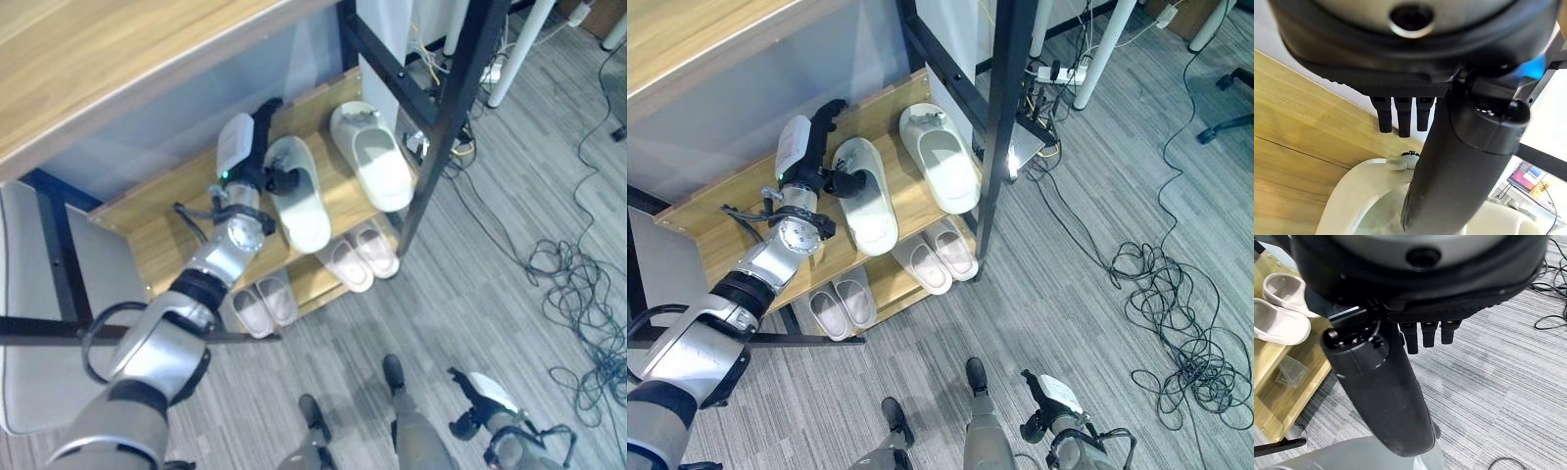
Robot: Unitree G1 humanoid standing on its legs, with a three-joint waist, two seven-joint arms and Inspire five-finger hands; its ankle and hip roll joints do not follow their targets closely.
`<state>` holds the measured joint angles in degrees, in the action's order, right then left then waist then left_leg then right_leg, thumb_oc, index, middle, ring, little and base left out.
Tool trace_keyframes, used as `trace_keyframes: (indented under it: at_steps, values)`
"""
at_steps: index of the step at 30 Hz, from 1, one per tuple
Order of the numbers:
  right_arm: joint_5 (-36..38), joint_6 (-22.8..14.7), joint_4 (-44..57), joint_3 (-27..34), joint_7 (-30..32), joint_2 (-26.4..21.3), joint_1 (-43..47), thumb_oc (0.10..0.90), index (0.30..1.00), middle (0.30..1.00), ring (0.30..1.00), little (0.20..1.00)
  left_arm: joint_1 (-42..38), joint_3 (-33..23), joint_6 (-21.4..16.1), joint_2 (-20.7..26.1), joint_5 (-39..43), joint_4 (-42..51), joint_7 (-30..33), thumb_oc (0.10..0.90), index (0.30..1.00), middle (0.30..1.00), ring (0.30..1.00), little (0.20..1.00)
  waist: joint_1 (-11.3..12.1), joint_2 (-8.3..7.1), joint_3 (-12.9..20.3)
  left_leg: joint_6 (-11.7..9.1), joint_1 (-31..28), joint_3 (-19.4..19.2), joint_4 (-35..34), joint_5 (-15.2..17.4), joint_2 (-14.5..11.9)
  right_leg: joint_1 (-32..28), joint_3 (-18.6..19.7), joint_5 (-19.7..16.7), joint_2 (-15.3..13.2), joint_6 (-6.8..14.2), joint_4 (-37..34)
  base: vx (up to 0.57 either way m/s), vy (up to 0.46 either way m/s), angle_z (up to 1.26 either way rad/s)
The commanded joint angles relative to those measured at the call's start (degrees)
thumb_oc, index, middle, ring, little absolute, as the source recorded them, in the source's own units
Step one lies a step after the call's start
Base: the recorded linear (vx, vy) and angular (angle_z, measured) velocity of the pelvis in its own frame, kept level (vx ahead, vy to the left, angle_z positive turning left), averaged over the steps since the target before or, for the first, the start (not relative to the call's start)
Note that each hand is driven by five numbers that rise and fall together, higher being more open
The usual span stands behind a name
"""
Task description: Arrange the slippers neatly on the shoe rack.
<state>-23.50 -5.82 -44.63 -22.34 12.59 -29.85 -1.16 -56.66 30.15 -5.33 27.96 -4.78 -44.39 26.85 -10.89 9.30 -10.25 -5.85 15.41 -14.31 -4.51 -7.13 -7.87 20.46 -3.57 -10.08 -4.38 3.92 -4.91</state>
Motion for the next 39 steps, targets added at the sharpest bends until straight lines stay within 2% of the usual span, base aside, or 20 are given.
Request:
trace_keyframes:
  at_steps: [1, 8, 13, 17, 21, 26, 29, 39]
  values:
    - [1.7, -1.5, 2.5, 0.3, 2.0, -1.7, -1.7, 0.8, 0.9, 0.9, 0.9, 0.9, -5.6, -4.8, -4.1, 2.5, -0.2, 0.4, 4.0, 0.8, 0.9, 0.9, 0.9, 0.9, 0.4, -3.0, 2.2, -2.1, -0.6, 2.6, -0.5, 0.7, 0.4, -1.2, -3.9, 4.7, -1.2, 4.9, -0.1, -0.03, -0.021, 0.11]
    - [1.3, -1.4, 2.5, 0.9, 2.3, -1.3, -1.3, 0.8, 0.9, 0.9, 0.9, 0.9, 0.3, -6.5, -4.7, 1.6, -3.0, 9.2, 3.5, 0.8, 0.9, 0.9, 0.9, 0.9, 1.7, -3.79, 1.6, -2.0, -0.1, 3.7, -0.5, 0.3, 0.2, -1.6, -4.9, 4.9, -1.2, 4.7, -0.1, -0.03, -0.02, 0.1]
    - [1.3, -1.3, 2.8, 1.2, 2.4, -0.9, -1.2, 0.8, 0.9, 0.9, 0.9, 0.9, 4.5, -8.4, -6.0, 1.4, -1.8, 14.6, 2.7, 0.8, 0.9, 0.9, 0.9, 0.9, 2.4, -4.18, 1.5, -2.1, -0.3, 3.9, -0.5, 0.1, 0.2, -2.1, -5.3, 5.1, -1.0, 4.5, -0.1, -0.02, -0.01, 0.05]
    - [0.6, -0.7, 3.0, 1.2, 1.8, -0.7, -1.2, 0.8, 0.9, 0.9, 0.9, 0.9, 10.8, -12.7, -9.6, 1.0, 6.9, 21.7, 0.6, 0.8, 0.9, 0.9, 0.9, 0.9, 3.4, -4.3, 1.6, -2.0, -0.8, 4.2, -0.5, 0.2, 0.3, -2.7, -5.4, 5.3, -1.0, 4.3, -0.1, -0.01, 0.002, 0.03]
    - [-0.2, 0.5, 2.9, 1.1, 1.2, -0.2, -1.1, 0.8, 0.9, 0.9, 0.9, 0.9, 16.1, -16.4, -12.3, -2.6, 19.4, 25.2, -3.0, 0.8, 0.9, 0.9, 0.9, 0.9, 4.2, -4.16, 1.7, -1.9, -1.3, 4.2, -0.5, 0.1, 0.4, -3.5, -5.8, 5.6, -0.9, 4.1, -0.1, -0.01, 0.0, 0.04]
    - [-0.4, 1.2, 2.8, 1.2, 0.8, 0.1, -1.0, 0.8, 0.9, 0.9, 0.9, 0.9, 20.4, -17.5, -12.7, -4.9, 26.9, 26.0, -6.5, 0.8, 0.9, 0.9, 0.9, 0.9, 4.5, -4.12, 1.8, -1.8, -1.9, 4.5, -0.5, 0.1, 0.4, -4.3, -5.9, 5.7, -0.9, 3.9, -0.1, -0.01, -0.002, 0.11]
    - [-1.3, 1.8, 3.7, 1.1, 0.5, 0.3, -1.0, 0.8, 0.9, 0.9, 0.9, 0.9, 25.0, -17.7, -12.3, -8.6, 36.0, 26.1, -10.9, 0.8, 0.9, 0.9, 0.9, 0.9, 4.8, -4.37, 1.8, -1.6, -2.2, 4.6, -0.5, 0.1, 0.4, -4.8, -6.2, 5.8, -0.8, 3.8, -0.1, -0.02, -0.003, 0.01]
    - [-2.5, 2.6, 3.9, 1.1, 1.4, 0.4, -0.9, 0.8, 0.9, 0.9, 0.9, 0.9, 27.4, -14.8, -10.9, -12.9, 39.1, 25.6, -13.6, 0.8, 0.9, 0.9, 0.9, 0.9, 4.5, -4.67, 1.9, -1.3, -1.7, 4.4, -0.5, 0.0, 0.5, -4.3, -6.1, 5.6, -0.8, 3.6, -0.1, -0.01, 0.0, 0.01]
